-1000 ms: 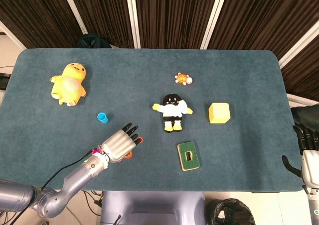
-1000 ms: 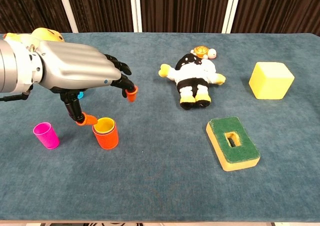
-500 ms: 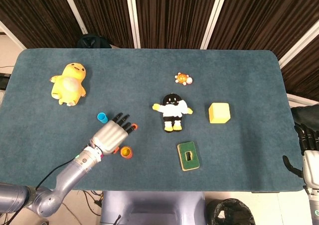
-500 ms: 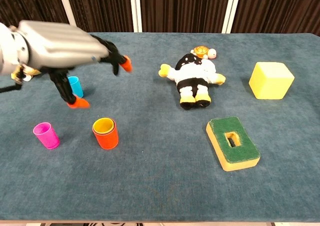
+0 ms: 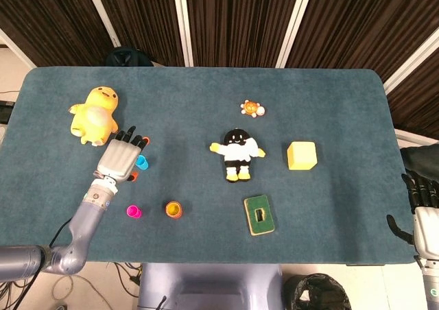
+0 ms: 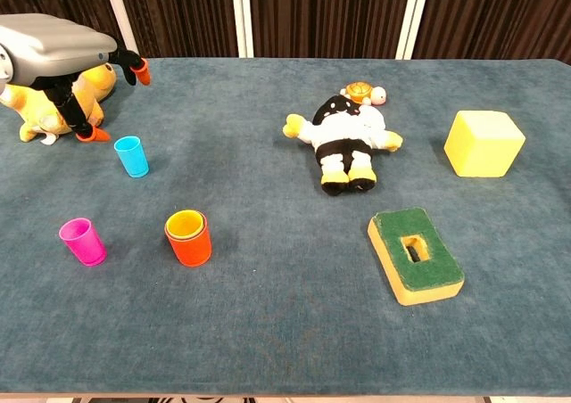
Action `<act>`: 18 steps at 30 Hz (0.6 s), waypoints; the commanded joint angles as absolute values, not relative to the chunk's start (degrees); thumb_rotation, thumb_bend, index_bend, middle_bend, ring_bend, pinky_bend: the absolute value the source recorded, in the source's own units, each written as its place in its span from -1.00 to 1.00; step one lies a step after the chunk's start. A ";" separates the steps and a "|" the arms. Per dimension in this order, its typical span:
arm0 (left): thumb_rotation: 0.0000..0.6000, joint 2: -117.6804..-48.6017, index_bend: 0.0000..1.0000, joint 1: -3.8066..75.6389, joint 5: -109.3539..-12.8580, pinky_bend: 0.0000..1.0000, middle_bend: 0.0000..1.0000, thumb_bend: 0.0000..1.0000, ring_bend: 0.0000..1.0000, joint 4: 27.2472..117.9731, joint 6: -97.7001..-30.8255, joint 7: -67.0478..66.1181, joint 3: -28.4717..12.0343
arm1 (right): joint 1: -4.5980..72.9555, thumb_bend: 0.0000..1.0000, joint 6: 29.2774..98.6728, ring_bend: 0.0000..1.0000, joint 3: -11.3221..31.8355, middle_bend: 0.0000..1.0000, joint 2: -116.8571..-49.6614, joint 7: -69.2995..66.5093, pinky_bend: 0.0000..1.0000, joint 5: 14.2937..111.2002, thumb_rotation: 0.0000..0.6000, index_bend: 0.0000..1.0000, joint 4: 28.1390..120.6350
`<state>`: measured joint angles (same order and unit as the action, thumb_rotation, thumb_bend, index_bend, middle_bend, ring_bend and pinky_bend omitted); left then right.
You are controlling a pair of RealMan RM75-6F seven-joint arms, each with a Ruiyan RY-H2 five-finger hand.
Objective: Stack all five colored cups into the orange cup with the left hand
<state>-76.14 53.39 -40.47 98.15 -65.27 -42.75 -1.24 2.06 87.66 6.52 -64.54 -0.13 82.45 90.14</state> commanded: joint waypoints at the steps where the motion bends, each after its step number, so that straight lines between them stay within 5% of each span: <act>1: 1.00 -77.25 -0.55 53.86 -37.48 -0.66 -0.57 -0.66 -1.00 95.35 -62.28 -42.53 -2.59 | 2.09 -0.25 87.61 -0.86 6.57 -0.91 -64.54 -0.17 -0.93 82.39 1.00 -0.86 90.09; 18: 1.00 -82.02 -0.34 55.21 -33.08 -0.66 -0.57 -0.66 -1.00 88.26 -56.60 -44.07 -2.54 | 1.97 -0.25 87.79 -0.86 6.66 -0.91 -64.43 -0.58 -0.93 82.34 1.00 -0.86 90.02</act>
